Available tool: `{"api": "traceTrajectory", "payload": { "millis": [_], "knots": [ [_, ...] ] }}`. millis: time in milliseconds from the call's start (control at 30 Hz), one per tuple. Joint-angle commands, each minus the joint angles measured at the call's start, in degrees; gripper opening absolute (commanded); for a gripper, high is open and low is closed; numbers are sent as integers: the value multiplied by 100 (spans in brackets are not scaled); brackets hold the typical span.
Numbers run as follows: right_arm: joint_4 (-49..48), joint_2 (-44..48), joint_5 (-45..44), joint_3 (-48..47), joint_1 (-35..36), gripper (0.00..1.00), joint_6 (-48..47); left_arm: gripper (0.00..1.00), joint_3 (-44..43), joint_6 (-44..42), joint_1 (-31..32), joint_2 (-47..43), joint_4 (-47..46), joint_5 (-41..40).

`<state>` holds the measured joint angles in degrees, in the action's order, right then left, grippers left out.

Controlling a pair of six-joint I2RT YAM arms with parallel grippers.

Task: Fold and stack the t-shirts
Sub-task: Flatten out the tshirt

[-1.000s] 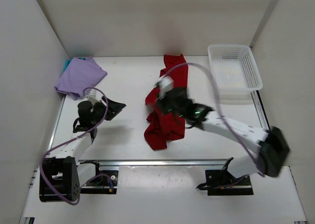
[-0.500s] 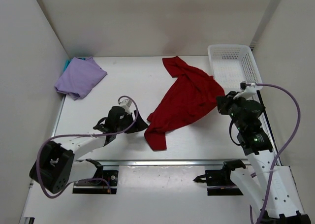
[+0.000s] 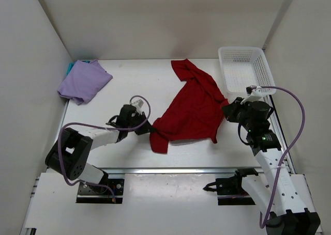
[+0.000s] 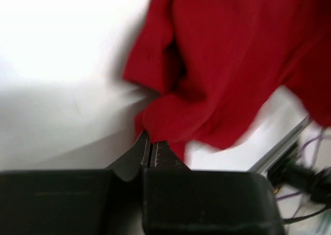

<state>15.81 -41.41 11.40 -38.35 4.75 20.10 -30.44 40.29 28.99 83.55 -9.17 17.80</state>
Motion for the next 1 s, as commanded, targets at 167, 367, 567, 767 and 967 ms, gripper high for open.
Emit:
{"api": "traceTrajectory", "payload": {
  "millis": [167,367,567,767,967],
  "knots": [
    [-201,-95,81,11,-19,0,29,15,-1816,-663,-1659,90,1268,584],
    [-254,-227,258,64,200,0,91,75,-2343,-435,-2222,908,1137,566],
    [-263,-271,223,82,342,0,12,98,-1976,-304,-2564,22,857,-84],
    [-377,-298,424,169,464,0,-24,99,-1011,-689,-2285,-752,1155,-908],
    [-500,-280,662,161,465,0,-41,99,-805,-926,-1907,-481,698,-1200]
  ]
}}
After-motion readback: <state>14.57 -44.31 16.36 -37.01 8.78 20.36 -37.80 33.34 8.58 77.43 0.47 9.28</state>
